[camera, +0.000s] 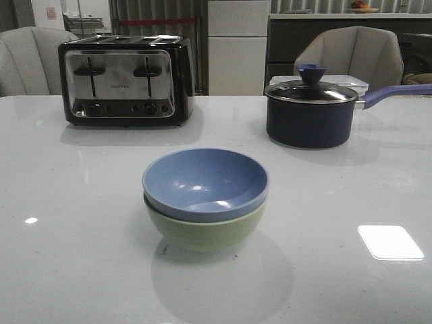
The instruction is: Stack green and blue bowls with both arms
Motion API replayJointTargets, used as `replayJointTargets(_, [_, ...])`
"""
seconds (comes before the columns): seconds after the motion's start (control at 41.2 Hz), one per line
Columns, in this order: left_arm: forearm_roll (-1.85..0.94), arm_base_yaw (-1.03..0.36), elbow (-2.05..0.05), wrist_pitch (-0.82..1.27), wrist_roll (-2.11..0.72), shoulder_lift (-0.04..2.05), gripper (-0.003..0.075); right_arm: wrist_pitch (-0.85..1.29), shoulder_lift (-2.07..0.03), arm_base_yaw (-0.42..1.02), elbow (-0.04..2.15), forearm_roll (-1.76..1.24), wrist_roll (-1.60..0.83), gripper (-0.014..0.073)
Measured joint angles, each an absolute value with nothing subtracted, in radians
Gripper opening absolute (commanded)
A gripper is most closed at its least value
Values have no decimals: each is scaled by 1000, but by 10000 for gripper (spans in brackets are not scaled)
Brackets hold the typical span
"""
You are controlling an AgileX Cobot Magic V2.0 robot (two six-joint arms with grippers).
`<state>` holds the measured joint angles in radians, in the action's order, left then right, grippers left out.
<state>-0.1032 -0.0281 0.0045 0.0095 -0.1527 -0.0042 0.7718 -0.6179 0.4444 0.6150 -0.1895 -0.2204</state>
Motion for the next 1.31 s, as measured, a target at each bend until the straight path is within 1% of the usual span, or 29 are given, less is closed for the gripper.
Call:
replayJointTargets(0.34, [-103,-28,4,8,-153,-4,93,762,-593,432,600,-189,-220,52])
replayJointTargets(0.412, [-103,-28,4,8,-153,-4,93,726,-537,383,555,-189,-220,52])
replayJointTargets(0.485, [-103,-28,4,8,-153,-4,93,651,-456,298,488,-181,-220,52])
replayJointTargets(0.679, [-103,-28,4,8,-153,-4,93,392,-179,92,228,-179,-220,52])
replayJointTargets(0.8, [-103,-28,4,8,-153,-4,93,261,-51,35,88,-179,-220,52])
replayJointTargets(0.849, [-103,-28,4,8,-153,-4,93,202,-5,21,29,-179,-220,52])
replayJointTargets(0.946, [-103,-28,4,0,-153,-4,93,144,9,9,-21,-179,-220,52])
replayJointTargets(1.31, [-103,-28,4,0,-153,-4,93,105,10,7,-28,-179,-220,52])
